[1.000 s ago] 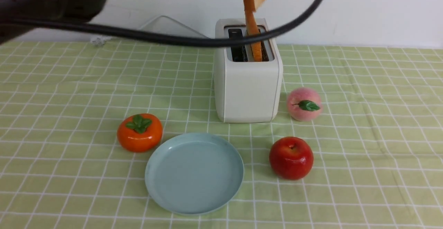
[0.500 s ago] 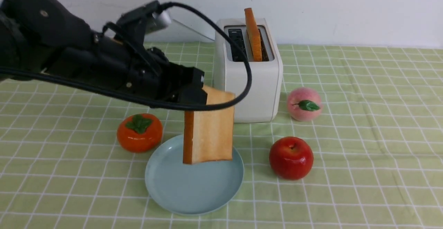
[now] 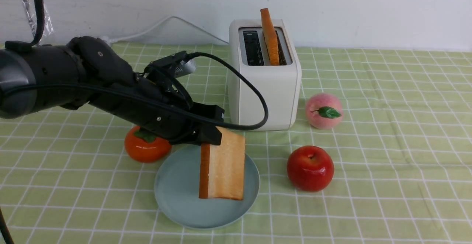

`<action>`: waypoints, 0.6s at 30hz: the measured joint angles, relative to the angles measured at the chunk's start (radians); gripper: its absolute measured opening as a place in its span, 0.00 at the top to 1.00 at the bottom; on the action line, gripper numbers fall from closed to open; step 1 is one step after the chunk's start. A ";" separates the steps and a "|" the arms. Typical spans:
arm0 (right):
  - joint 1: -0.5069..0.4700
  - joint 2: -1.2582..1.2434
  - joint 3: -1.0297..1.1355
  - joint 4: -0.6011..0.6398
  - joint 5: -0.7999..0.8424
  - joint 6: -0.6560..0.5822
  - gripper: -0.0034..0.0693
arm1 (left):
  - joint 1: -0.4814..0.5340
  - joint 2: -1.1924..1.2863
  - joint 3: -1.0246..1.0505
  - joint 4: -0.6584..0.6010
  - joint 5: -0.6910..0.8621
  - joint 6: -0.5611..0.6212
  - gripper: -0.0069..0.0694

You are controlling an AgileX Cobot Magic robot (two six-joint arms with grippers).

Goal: Take toasted bread from bread machine on green coffee tablecloth place on plate.
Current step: 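Place the slice of bread on the plate with the left gripper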

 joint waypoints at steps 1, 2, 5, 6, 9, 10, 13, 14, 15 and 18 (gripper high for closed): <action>0.000 0.000 0.000 0.001 0.000 0.000 0.91 | 0.000 0.000 0.000 0.001 0.000 0.000 0.78; 0.000 0.000 0.000 0.005 0.001 0.000 0.91 | 0.000 0.000 0.000 0.009 -0.001 0.000 0.78; 0.000 0.000 0.000 0.012 0.007 0.000 0.91 | 0.000 0.000 0.000 0.028 -0.003 0.000 0.74; 0.000 0.000 0.000 0.015 0.012 0.000 0.91 | 0.000 0.000 0.000 0.052 -0.005 0.000 0.68; 0.000 0.000 0.000 0.015 0.023 0.000 0.91 | 0.000 0.001 0.000 0.090 -0.002 0.000 0.57; 0.000 0.000 0.000 0.015 0.030 0.000 0.91 | 0.000 0.001 0.000 0.118 -0.002 0.000 0.46; 0.000 0.000 0.000 0.018 0.030 0.000 0.91 | 0.000 0.000 0.000 0.164 -0.006 0.000 0.31; 0.000 0.000 0.000 0.020 0.030 0.000 0.91 | 0.000 -0.003 0.000 0.177 -0.008 0.000 0.26; 0.000 0.000 0.000 0.020 0.030 0.000 0.91 | 0.000 -0.008 0.000 0.192 -0.012 -0.001 0.21; 0.000 0.000 0.000 0.020 0.030 0.000 0.91 | 0.000 -0.048 0.000 0.232 -0.034 -0.004 0.13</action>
